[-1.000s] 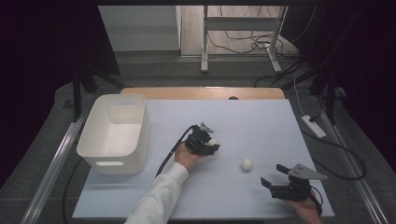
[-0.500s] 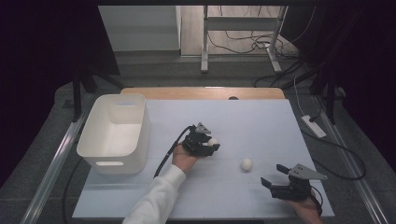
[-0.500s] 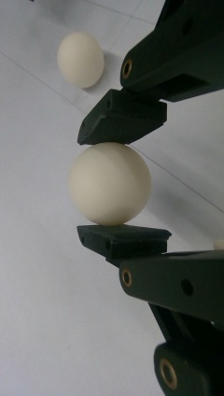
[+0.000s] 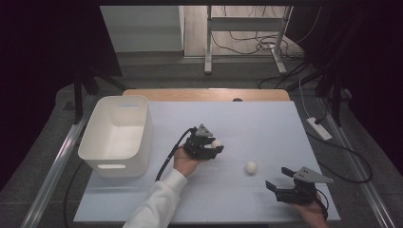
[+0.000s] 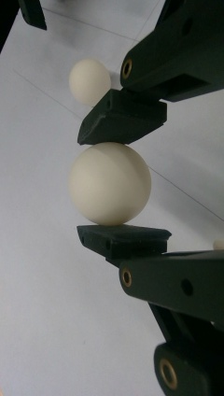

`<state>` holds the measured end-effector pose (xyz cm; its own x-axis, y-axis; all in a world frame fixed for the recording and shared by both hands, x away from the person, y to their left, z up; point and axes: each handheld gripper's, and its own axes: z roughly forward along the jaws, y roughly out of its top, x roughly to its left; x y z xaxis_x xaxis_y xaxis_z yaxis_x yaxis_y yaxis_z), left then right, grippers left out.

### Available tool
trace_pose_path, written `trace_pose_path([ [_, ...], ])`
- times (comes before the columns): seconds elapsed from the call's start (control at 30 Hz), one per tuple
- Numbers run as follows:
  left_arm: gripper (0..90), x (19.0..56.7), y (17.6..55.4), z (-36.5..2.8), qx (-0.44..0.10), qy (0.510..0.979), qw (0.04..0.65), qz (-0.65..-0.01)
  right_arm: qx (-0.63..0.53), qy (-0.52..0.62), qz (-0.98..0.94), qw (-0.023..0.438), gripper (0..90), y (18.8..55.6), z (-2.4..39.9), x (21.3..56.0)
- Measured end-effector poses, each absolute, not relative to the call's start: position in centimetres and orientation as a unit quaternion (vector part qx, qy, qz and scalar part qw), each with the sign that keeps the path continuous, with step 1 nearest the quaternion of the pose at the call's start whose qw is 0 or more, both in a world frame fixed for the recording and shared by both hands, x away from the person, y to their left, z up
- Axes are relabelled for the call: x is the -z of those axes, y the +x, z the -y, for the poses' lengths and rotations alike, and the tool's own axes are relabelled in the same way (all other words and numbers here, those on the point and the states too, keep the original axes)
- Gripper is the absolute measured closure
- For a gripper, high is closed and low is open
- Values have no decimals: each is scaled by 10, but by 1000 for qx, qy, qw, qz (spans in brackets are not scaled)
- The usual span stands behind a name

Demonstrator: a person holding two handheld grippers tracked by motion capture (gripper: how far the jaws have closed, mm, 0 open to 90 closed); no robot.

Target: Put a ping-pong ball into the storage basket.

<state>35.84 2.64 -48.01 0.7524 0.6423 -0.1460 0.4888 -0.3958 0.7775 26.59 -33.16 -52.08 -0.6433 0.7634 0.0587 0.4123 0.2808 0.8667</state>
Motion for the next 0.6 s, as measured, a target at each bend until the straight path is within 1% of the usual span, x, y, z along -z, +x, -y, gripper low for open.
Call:
trace_pose_path([
  [0.6,509,469,347,-35,-97,822,461,-320,-465,379,-777,190,125,266,332,521],
])
